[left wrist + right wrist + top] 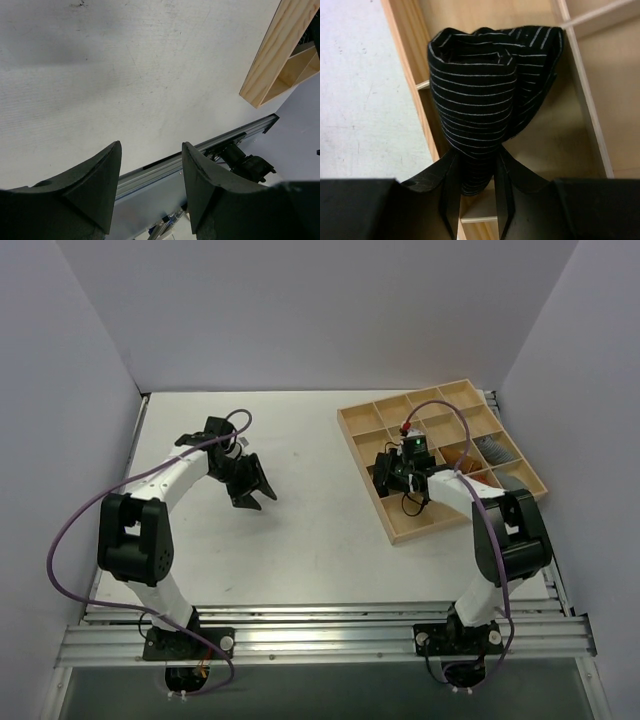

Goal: Roll the underwear
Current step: Place the rolled underwear into the container

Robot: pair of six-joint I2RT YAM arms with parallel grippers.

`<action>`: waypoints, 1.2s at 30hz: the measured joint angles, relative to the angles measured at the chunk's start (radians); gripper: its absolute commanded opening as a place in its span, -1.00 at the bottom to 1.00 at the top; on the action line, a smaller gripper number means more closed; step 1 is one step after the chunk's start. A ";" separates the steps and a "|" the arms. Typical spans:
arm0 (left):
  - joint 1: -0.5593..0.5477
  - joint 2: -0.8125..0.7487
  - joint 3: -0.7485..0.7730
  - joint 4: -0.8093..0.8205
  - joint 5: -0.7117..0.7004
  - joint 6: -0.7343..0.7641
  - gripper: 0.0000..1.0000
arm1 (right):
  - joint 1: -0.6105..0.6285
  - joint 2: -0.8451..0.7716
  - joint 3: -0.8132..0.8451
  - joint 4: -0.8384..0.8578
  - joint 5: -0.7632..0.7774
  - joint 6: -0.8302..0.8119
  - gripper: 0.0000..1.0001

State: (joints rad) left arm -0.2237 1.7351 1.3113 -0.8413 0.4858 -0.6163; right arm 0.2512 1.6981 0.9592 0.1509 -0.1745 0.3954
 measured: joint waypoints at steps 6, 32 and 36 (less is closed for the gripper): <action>-0.002 0.039 0.007 -0.002 -0.005 -0.002 0.18 | 0.021 -0.020 -0.090 0.105 0.097 0.079 -1.00; -0.016 0.068 0.156 -0.113 -0.099 -0.027 0.18 | 0.057 -0.005 -0.123 0.156 0.277 0.336 -1.00; -0.017 0.076 0.182 -0.133 -0.109 -0.016 0.18 | 0.056 0.000 -0.118 0.154 0.277 0.340 -1.00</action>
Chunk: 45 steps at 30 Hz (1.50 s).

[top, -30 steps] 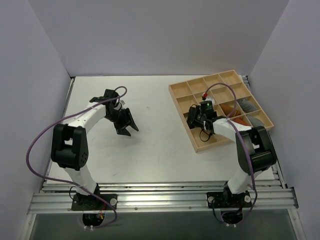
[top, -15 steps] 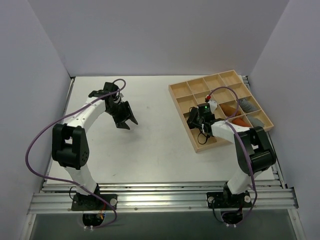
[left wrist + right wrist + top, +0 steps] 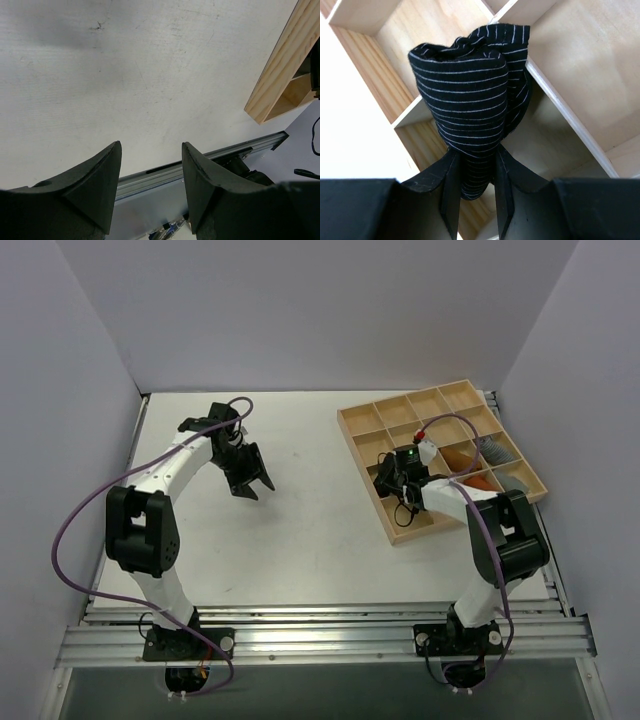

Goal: Roll the underwear
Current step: Place the rolled underwear into the container

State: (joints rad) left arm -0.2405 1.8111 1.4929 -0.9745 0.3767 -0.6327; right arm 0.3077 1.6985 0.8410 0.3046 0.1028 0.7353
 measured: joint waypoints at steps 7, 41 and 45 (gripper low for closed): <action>0.000 0.007 0.013 -0.006 -0.002 0.012 0.18 | 0.000 0.031 0.055 -0.066 0.016 0.021 -0.92; 0.019 0.008 0.039 0.061 0.097 0.006 0.19 | -0.010 -0.021 0.246 -0.522 0.118 -0.014 -0.15; 0.021 0.001 0.039 0.068 0.104 0.005 0.19 | -0.013 -0.021 0.259 -0.587 0.123 -0.029 -0.18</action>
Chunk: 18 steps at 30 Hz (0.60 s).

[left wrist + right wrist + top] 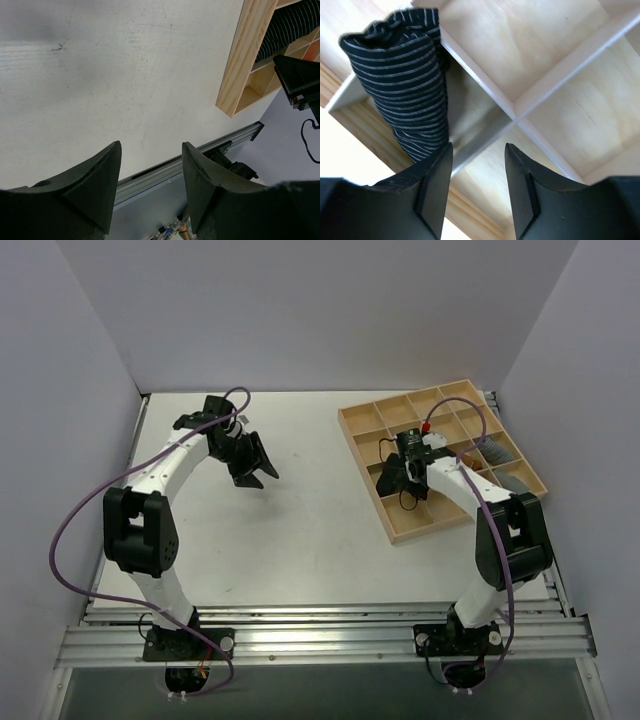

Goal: Roll the underwear
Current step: Place the rolled underwear into the container

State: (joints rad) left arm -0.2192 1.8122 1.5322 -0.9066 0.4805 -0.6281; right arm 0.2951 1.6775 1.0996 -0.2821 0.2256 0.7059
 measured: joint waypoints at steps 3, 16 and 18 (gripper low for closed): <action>0.000 -0.004 0.000 0.006 0.012 0.002 0.20 | -0.001 0.000 0.033 -0.048 -0.005 -0.017 -0.16; -0.030 -0.175 0.078 0.094 0.115 0.016 0.88 | 0.022 -0.245 0.261 -0.135 -0.175 -0.116 0.07; -0.031 -0.201 0.079 0.106 0.121 0.014 0.88 | 0.027 -0.286 0.261 -0.152 -0.195 -0.117 0.01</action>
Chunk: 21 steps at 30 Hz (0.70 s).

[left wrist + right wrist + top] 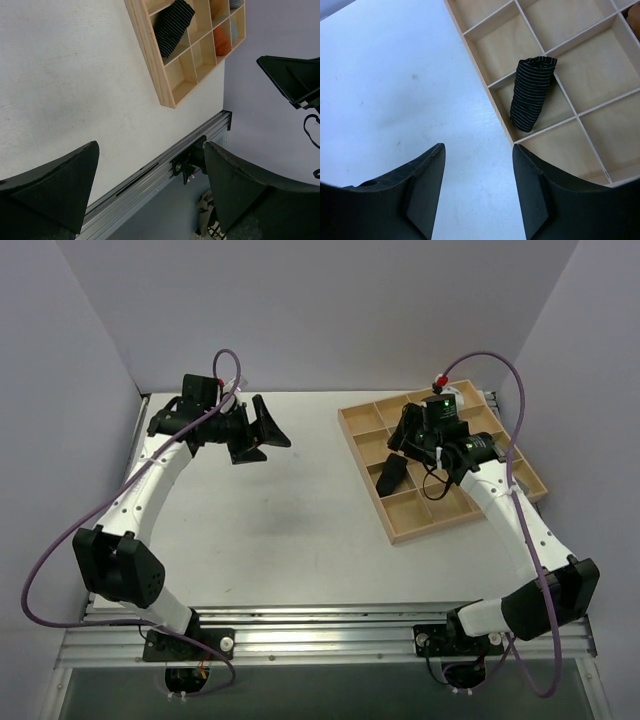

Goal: Roll the underwear
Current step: Place the rolled underwear into the container

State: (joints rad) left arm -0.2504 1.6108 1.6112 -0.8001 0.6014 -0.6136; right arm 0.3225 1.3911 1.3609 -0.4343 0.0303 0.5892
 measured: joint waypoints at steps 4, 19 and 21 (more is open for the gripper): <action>-0.008 -0.032 0.000 0.004 0.003 -0.005 0.88 | 0.017 -0.039 0.003 -0.029 -0.020 0.001 0.08; -0.061 -0.264 -0.004 0.001 -0.111 -0.028 0.88 | 0.146 -0.288 0.074 -0.040 -0.118 0.018 1.00; -0.070 -0.264 -0.004 -0.003 -0.113 -0.028 0.88 | 0.146 -0.309 0.058 -0.038 -0.126 0.026 1.00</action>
State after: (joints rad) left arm -0.3206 1.3464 1.6073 -0.8036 0.4889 -0.6418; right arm 0.4683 1.0821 1.4193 -0.4721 -0.0952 0.6147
